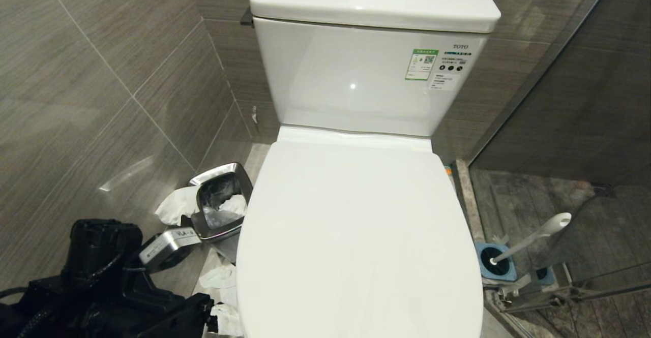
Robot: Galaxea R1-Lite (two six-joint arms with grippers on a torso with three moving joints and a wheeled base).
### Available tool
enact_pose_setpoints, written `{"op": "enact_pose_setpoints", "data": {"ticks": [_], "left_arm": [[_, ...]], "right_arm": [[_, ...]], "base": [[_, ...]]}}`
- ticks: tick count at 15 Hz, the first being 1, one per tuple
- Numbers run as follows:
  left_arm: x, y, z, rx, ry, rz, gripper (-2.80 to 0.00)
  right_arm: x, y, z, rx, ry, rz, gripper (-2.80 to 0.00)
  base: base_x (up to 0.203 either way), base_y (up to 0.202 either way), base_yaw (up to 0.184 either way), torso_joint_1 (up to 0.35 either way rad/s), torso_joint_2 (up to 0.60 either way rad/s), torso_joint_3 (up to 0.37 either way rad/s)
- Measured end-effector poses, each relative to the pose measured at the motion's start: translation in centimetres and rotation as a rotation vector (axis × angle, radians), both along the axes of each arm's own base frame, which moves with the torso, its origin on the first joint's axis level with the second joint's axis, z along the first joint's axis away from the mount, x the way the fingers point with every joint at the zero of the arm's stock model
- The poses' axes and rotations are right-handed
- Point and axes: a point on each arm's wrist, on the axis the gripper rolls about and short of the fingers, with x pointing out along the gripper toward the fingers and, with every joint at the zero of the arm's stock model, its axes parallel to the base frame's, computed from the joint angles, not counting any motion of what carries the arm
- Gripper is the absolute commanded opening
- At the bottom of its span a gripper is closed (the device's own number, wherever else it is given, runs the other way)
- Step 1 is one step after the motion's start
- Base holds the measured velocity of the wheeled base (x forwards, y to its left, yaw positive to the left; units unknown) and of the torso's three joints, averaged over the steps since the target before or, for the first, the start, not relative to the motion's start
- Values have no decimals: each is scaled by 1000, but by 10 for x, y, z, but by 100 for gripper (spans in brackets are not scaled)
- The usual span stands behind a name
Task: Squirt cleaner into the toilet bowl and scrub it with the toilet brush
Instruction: Use the left hand to lift the toilet lid slightly
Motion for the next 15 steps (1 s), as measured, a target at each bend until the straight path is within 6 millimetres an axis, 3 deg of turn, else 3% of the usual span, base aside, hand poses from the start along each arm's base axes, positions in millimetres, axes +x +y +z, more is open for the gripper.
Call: {"op": "enact_pose_setpoints", "data": {"ticks": [15], "left_arm": [[8,0,40,-42,-119,2,0]], "right_arm": [[0,0,0,0,0,-1,-280]], "base": [[0,0,0,0,0,0]]}}
